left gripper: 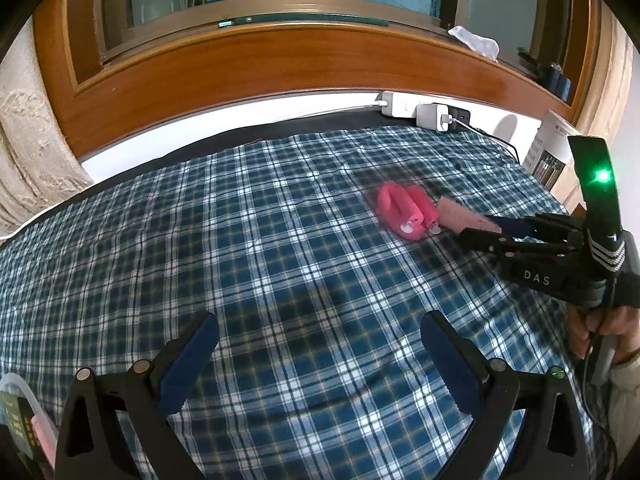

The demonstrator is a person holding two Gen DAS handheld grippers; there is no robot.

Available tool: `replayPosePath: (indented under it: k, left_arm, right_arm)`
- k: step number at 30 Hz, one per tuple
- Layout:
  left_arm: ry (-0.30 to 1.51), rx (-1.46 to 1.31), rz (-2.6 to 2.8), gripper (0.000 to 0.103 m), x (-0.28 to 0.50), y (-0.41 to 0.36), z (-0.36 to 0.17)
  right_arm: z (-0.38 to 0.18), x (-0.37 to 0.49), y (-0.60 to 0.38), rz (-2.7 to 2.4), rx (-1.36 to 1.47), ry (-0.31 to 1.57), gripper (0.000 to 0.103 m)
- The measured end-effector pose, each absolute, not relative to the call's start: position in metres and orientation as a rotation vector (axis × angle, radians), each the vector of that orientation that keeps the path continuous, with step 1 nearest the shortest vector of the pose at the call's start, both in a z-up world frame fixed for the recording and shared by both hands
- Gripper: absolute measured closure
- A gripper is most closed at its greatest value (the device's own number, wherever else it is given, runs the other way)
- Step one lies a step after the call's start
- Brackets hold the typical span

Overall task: Organize objects
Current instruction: 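Grasp the pink hair roller with the right tool, then grasp the pink foam curler with the left tool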

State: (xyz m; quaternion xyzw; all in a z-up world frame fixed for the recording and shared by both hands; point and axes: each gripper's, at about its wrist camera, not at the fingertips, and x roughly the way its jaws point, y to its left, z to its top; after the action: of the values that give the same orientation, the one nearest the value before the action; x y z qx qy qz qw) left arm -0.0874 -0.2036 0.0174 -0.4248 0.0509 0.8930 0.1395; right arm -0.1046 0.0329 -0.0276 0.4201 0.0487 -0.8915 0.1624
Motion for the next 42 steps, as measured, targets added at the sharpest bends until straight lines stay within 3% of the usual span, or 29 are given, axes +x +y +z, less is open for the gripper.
replayPosePath:
  k: [30, 42]
  left_arm:
    - [0.112, -1.252, 2.481, 0.001, -0.167, -0.123, 0.004]
    - [0.163, -1.277, 2.464, 0.015, -0.183, -0.108, -0.012]
  right_arm:
    - [-0.023, -0.062, 0.082, -2.582, 1.203, -0.031, 0.074]
    - [-0.025, -0.061, 0.082, -2.576, 1.205, -0.038, 0.074]
